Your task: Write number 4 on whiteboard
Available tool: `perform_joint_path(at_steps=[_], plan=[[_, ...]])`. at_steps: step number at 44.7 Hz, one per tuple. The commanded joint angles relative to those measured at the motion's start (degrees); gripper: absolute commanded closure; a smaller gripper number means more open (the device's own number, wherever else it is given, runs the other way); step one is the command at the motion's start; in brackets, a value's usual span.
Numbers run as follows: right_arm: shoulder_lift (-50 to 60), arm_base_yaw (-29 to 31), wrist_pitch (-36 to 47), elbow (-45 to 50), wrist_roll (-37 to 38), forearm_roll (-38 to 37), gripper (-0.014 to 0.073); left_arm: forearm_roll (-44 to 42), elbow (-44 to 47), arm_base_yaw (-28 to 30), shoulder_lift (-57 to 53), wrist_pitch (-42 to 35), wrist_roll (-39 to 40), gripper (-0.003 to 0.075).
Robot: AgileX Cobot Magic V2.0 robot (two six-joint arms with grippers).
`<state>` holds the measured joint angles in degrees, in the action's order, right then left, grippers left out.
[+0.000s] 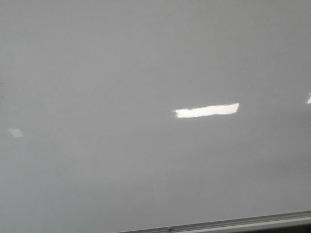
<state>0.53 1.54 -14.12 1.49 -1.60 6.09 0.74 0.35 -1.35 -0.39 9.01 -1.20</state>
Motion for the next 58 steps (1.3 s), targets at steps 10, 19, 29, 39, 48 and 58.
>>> perform_joint_path(at_steps=[10, 19, 29, 39, 48, 58], plan=[[1.2, 0.3, 10.5, -2.4, -0.1, 0.4, 0.0655, 0.1, 0.0, -0.5, -0.8, -14.1, 0.5, 0.0741], [0.7, 0.3, 6.0, -12.4, -0.1, 0.4, 0.0655, -0.1, -7.5, -0.5, -0.2, -16.3, 0.5, 0.0741], [-7.6, 0.3, -1.9, -25.6, -0.1, 0.4, 0.0655, -1.0, -19.4, -0.5, 9.2, -3.2, 0.5, 0.0741], [-18.7, 0.3, -2.7, -31.2, -0.1, 0.4, 0.0655, -1.7, -24.1, -0.5, 22.4, -1.2, 0.5, 0.0741], [-20.8, 0.3, -2.7, -31.2, -0.1, 0.4, 0.0573, -1.7, -24.2, -0.5, 23.6, -1.2, 0.5, 0.0694], [-20.8, 0.3, -2.8, -31.2, -0.1, 0.4, 0.0153, -1.7, -23.8, -0.5, 23.6, -1.5, 0.5, 0.0171]])
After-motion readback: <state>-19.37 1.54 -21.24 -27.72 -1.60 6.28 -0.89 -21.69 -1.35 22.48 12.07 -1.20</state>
